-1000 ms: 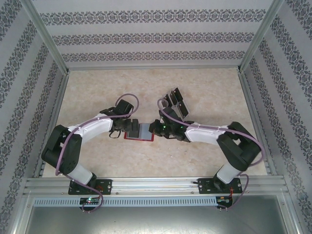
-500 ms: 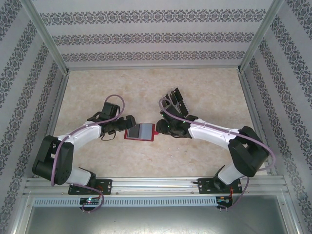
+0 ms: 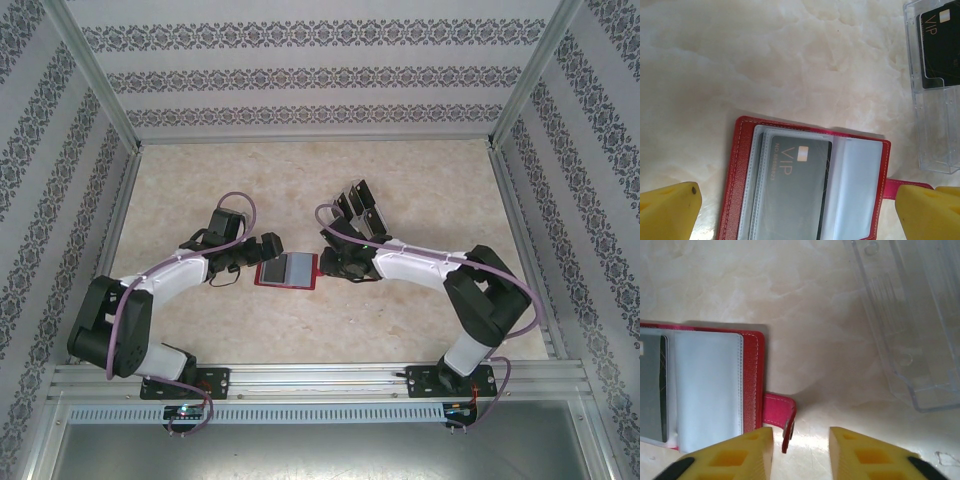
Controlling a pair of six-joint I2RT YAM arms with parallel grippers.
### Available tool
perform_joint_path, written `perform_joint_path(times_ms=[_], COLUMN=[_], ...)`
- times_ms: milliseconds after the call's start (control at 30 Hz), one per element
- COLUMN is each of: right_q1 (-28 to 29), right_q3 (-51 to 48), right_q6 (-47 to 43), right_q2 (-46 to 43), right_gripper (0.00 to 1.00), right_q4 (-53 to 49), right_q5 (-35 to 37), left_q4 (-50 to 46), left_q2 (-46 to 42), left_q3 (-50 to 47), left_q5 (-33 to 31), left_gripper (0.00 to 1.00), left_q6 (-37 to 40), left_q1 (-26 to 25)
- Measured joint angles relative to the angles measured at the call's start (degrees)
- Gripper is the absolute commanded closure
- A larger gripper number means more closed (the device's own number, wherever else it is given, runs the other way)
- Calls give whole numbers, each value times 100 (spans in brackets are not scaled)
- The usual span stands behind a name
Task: Put the credit cards into the card holder
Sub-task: Close the card holder at the center of the table.
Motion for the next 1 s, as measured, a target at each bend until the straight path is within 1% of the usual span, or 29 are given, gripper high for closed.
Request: perform_joint_path(times_ms=[33, 100, 133, 167, 367, 700, 967, 1000], right_q1=[0, 0, 0, 0, 0, -2, -2, -2], right_q3=[2, 7, 7, 7, -2, -83, -83, -83], right_q6=[9, -28, -13, -33, -13, -13, -15, -15], right_q2=[24, 74, 85, 90, 90, 90, 90, 90], right_gripper=[78, 92, 97, 100, 100, 100, 100, 100], right_q4=[20, 35, 39, 44, 74, 146, 201, 208], right_q5=[0, -4, -4, -13, -17, -20, -61, -76], left_q4=[0, 4, 4, 7, 22, 356, 562, 632], left_q2=[13, 48, 59, 70, 125, 538, 466, 448], left_q3=[-2, -9, -11, -11, -11, -101, -227, -258], left_q5=[2, 9, 15, 15, 42, 396, 581, 680], left_gripper=[0, 0, 0, 0, 0, 0, 0, 0], left_q6=[0, 2, 2, 4, 46, 63, -2, -31], left_q1=[9, 9, 9, 9, 9, 11, 70, 63])
